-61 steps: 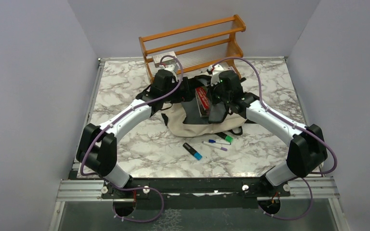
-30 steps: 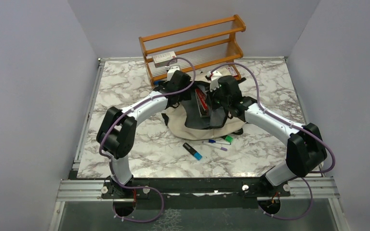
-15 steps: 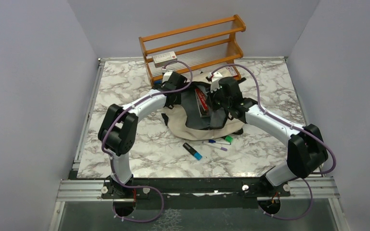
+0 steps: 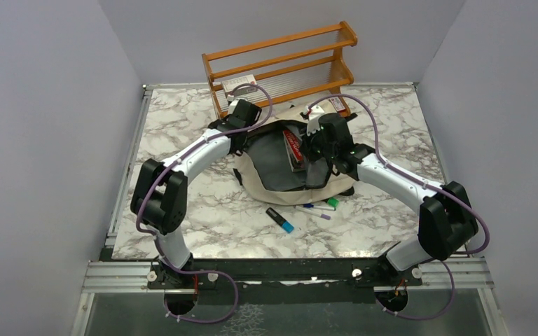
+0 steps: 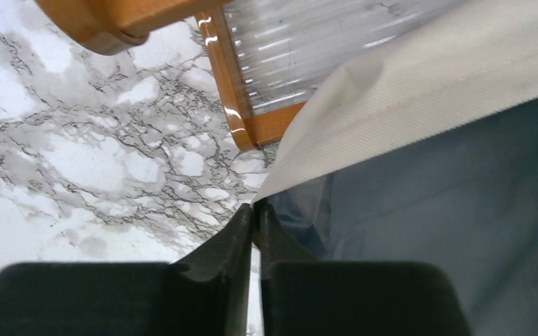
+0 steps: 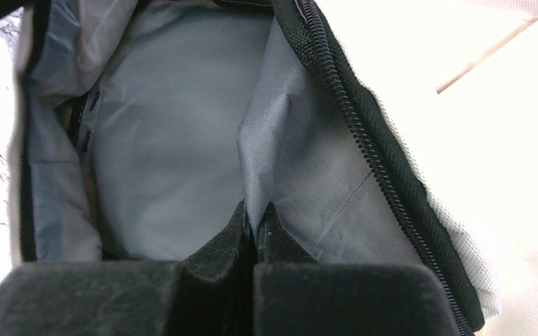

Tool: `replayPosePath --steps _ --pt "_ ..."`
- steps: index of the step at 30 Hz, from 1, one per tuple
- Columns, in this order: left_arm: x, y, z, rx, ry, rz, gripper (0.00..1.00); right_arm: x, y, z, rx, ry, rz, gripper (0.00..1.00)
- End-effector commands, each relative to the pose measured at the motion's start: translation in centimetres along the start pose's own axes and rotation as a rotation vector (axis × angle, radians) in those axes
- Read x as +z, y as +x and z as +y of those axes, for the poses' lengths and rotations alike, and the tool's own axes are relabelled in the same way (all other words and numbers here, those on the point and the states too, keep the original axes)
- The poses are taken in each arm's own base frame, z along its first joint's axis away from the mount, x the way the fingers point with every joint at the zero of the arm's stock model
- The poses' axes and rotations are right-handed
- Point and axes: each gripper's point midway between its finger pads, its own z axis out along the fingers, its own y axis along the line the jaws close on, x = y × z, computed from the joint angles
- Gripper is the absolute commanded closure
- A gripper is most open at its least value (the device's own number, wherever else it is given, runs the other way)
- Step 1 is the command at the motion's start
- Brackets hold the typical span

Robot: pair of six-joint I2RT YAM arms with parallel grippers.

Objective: Pack the student bag
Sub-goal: Place the book in the student bag.

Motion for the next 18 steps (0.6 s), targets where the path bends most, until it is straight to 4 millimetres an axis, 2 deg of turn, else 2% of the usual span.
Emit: replayPosePath --steps 1,6,12,16,18 --pt "-1.1 -1.1 0.6 -0.002 0.054 0.001 1.00 -0.6 -1.6 0.2 -0.004 0.006 -0.048 0.99" --pt "-2.3 -2.1 -0.4 0.055 0.154 -0.014 1.00 -0.6 -1.6 0.9 -0.019 -0.036 -0.023 0.99" --pt "-4.4 -4.0 0.2 0.046 0.233 -0.061 1.00 -0.5 -1.4 2.0 -0.035 -0.100 0.019 0.99" --pt "-4.5 -3.4 -0.2 0.031 0.271 -0.045 1.00 -0.4 -1.4 2.4 -0.034 -0.125 0.022 0.99" --pt "-4.1 -2.6 -0.4 0.017 0.274 -0.026 0.94 -0.3 -1.2 2.4 -0.034 -0.128 0.031 0.99"
